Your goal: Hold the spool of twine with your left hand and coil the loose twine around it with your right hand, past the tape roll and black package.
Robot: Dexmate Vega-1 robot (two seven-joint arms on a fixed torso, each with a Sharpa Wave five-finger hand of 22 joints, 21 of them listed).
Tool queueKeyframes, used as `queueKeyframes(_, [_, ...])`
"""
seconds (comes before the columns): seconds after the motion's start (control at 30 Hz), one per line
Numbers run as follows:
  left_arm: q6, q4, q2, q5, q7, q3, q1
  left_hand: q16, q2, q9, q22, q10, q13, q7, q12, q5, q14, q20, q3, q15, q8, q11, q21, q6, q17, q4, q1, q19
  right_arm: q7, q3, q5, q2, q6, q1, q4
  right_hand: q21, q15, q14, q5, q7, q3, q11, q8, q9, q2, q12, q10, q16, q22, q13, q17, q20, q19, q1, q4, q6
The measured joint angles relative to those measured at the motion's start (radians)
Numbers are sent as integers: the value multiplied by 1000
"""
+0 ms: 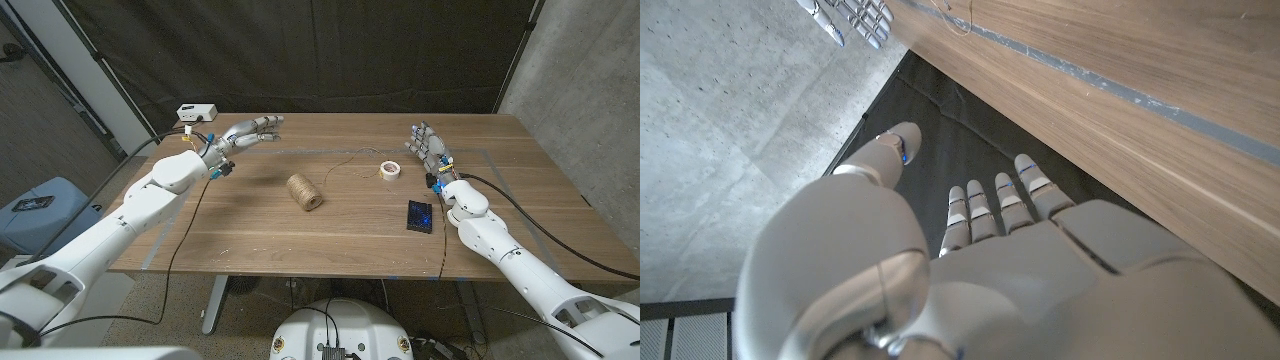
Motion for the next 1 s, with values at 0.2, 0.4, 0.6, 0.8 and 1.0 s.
queueKeyframes(0.2, [-17,18,6,26,-34,16,-30,0,-9,0,0,2,5,0,0,0,5,0,-8,-5,0,-10,0,0,0,0,17,0,-9,2,-3,1,3,-4,-6,0,0,0,0,0,1,0,0,0,0,0,0,0,0,0,0,0,0,0,-1,0])
queueKeyframes(0.4, [-28,26,19,56,-64,30,-58,0,-13,0,5,5,9,-5,0,0,11,0,-17,-11,0,-13,0,5,5,-1,29,0,-16,3,-4,1,3,-7,-12,0,5,-5,0,0,1,4,0,0,0,0,-4,0,0,0,2,0,0,0,-1,0])
queueKeyframes(0.6, [-30,21,34,81,-85,40,-77,0,-18,0,5,9,14,-5,4,0,21,0,-33,-11,0,-17,0,5,5,8,34,0,-17,4,-5,0,3,-8,-16,0,5,-5,0,-5,1,4,0,0,0,0,-11,0,0,0,2,0,0,0,-1,-6])
queueKeyframes(0.8, [-33,15,47,110,-119,50,-99,6,-24,4,5,10,19,-3,7,-5,23,4,-47,-12,0,-18,0,14,9,13,39,3,-17,4,-5,-3,3,-8,-19,0,11,-11,0,-5,1,4,0,0,0,0,-11,0,0,0,2,5,-5,0,-1,-6])
queueKeyframes(1.0, [-33,7,63,143,-155,69,-140,10,-24,5,5,11,23,2,11,-5,36,6,-58,-14,0,-18,0,20,13,19,39,6,-15,5,-5,-4,1,-8,-19,0,11,-11,0,0,1,9,0,0,0,0,-16,0,0,0,2,5,-5,0,-1,-11])
